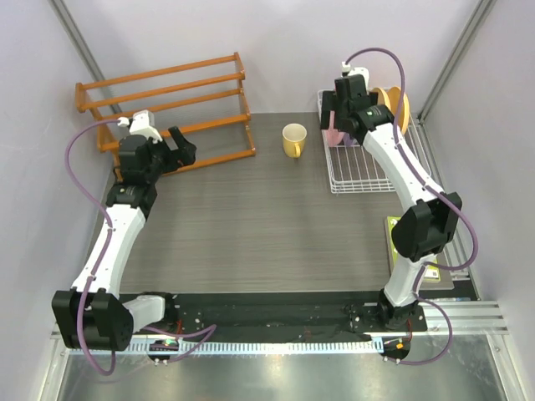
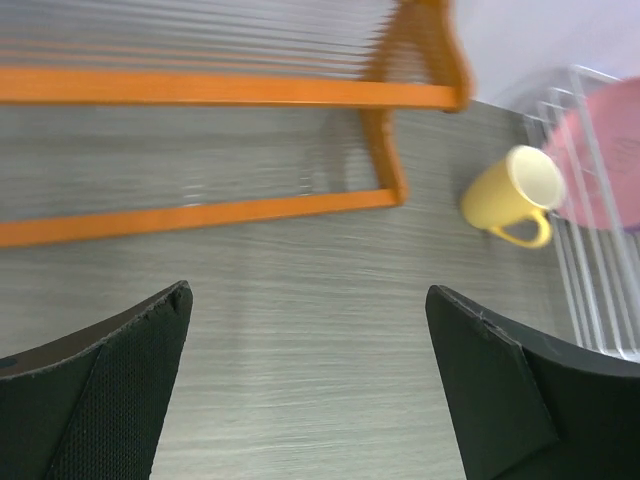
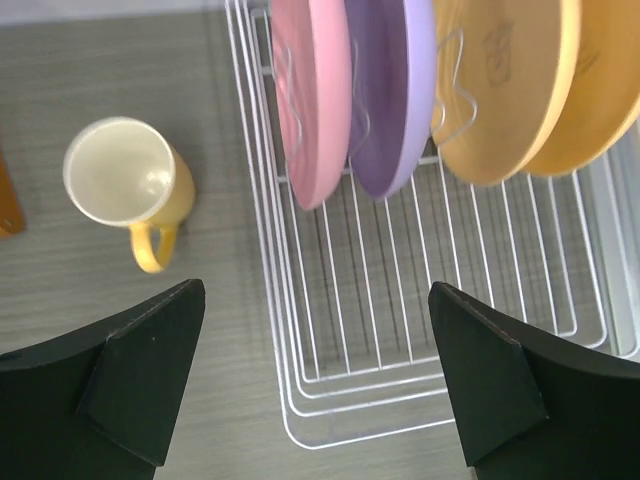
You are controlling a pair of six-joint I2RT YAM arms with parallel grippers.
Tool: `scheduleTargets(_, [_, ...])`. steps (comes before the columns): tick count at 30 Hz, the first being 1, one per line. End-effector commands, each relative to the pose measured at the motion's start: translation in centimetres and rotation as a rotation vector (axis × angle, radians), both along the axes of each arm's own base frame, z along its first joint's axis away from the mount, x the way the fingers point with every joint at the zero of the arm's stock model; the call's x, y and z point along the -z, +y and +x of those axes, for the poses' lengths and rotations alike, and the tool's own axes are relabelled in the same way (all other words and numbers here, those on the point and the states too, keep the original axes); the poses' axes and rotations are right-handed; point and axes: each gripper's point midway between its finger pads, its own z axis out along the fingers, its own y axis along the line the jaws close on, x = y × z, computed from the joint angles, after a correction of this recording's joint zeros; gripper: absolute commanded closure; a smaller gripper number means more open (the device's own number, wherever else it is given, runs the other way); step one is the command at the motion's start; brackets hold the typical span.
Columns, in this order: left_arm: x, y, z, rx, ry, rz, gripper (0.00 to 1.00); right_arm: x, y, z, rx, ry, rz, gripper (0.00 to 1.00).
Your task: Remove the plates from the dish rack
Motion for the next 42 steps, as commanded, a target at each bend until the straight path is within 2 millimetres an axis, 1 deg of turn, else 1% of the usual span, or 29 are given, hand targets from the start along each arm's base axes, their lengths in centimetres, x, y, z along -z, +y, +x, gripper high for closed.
scheduleTargets(1, [-0.8, 4.1, -0.2, -0.243, 0.026, 0.018, 0.0, -4.9, -0.4, 0.1, 0.039, -0.109, -0.059, 0.0])
scheduleTargets(2, [-0.7, 4.9, -0.3, -0.291, 0.031, 0.013, 0.0, -5.1, -0.1, 0.4, 0.038, -0.125, -0.039, 0.0])
scheduleTargets(4, [-0.3, 5.3, -0.3, -0.314, 0.054, 0.0, 0.01, -4.2, 0.1, 1.0, 0.02, -0.12, -0.057, 0.0])
scheduleTargets(5, [0.1, 5.2, -0.2, -0.313, 0.065, -0.006, 0.0, -4.2, 0.5, 1.6, -0.006, -0.124, -0.066, 0.0])
scheduleTargets(6, [0.3, 4.8, 0.0, -0.295, 0.069, -0.019, 0.01, -2.6, 0.6, 2.5, 0.004, -0.09, -0.092, 0.0])
scheduleTargets(7, [0.4, 4.7, 0.2, -0.293, 0.07, -0.031, 0.0, -4.3, 0.6, 3.2, 0.017, -0.126, -0.091, 0.0])
scheduleTargets(8, [1.0, 4.5, 0.2, -0.289, 0.088, -0.044, 0.01, -4.0, -0.3, 3.4, 0.067, -0.106, -0.141, 0.0])
scheduleTargets(9, [1.2, 4.1, 0.2, -0.272, 0.093, -0.054, 0.01, -3.4, -0.4, 4.2, 0.093, -0.099, -0.175, 0.0])
scheduleTargets(10, [1.1, 3.9, 0.4, -0.261, 0.077, -0.062, 0.01, -4.6, -0.2, 4.7, 0.102, -0.132, -0.186, 0.0])
scheduleTargets(11, [1.6, 3.7, 0.4, -0.252, 0.085, -0.066, 0.0, -5.1, -0.4, 5.0, 0.124, -0.147, -0.207, 0.0])
scheduleTargets(12, [1.6, 3.2, 0.5, -0.226, 0.08, -0.071, 0.01, -5.2, -0.3, 5.7, 0.124, -0.156, -0.23, 0.0])
scheduleTargets(13, [1.9, 3.1, 0.5, -0.217, 0.088, -0.073, 0.0, -5.4, 0.0, 6.1, 0.122, -0.167, -0.246, 0.0])
scheduleTargets(14, [2.2, 2.9, 0.4, -0.208, 0.094, -0.077, 0.0, -5.8, -0.5, 6.3, 0.157, -0.181, -0.273, 0.0])
scheduleTargets(15, [2.2, 2.5, 0.6, -0.191, 0.089, -0.096, 0.01, -5.3, -0.6, 6.8, 0.155, -0.173, -0.31, 0.0])
scheduleTargets(17, [3.0, 2.2, 0.9, -0.185, 0.107, -0.113, 0.0, -5.1, -0.5, 7.2, 0.162, -0.176, -0.333, 0.01])
scheduleTargets(18, [3.2, 2.1, 1.0, -0.186, 0.115, -0.119, 0.0, -5.0, -0.9, 7.2, 0.189, -0.177, -0.351, 0.02])
scheduleTargets(19, [3.4, 2.0, 1.1, -0.186, 0.12, -0.12, 0.0, -4.6, -0.9, 7.6, 0.188, -0.175, -0.363, 0.03])
scheduleTargets(21, [4.1, 1.5, 1.4, -0.155, 0.139, -0.121, 0.01, -3.9, -0.9, 8.0, 0.193, -0.17, -0.388, 0.08])
scheduleTargets(23, [4.6, 1.7, 1.5, -0.159, 0.151, -0.111, 0.01, -3.5, -1.1, 8.2, 0.205, -0.166, -0.41, 0.13])
scheduleTargets(24, [5.0, 1.7, 1.5, -0.16, 0.158, -0.105, 0.0, -3.2, -1.2, 8.3, 0.21, -0.161, -0.423, 0.13])
scheduleTargets(29, [5.5, 1.8, 1.5, -0.163, 0.158, -0.101, 0.01, -1.8, -0.8, 9.2, 0.196, -0.151, -0.44, 0.15])
scheduleTargets(30, [5.4, 1.8, 1.6, -0.163, 0.153, -0.101, 0.01, -1.7, -0.7, 9.4, 0.195, -0.156, -0.438, 0.17])
scheduleTargets(31, [5.5, 1.8, 1.6, -0.161, 0.155, -0.1, 0.01, -1.5, -0.7, 9.5, 0.194, -0.155, -0.439, 0.21])
scheduleTargets(36, [5.6, 1.9, 1.6, -0.164, 0.155, -0.096, 0.01, -0.3, -0.3, 10.4, 0.177, -0.151, -0.454, 0.22])
scheduleTargets(37, [5.7, 1.9, 1.6, -0.166, 0.157, -0.095, 0.01, -0.1, -0.2, 10.5, 0.176, -0.15, -0.457, 0.24])
scheduleTargets(39, [5.8, 2.0, 1.6, -0.167, 0.157, -0.093, 0.0, 0.5, -0.3, 10.8, 0.177, -0.142, -0.467, 0.24])
scheduleTargets(42, [6.0, 2.0, 1.6, -0.166, 0.162, -0.091, 0.01, 1.6, -0.2, 11.2, 0.175, -0.131, -0.477, 0.27])
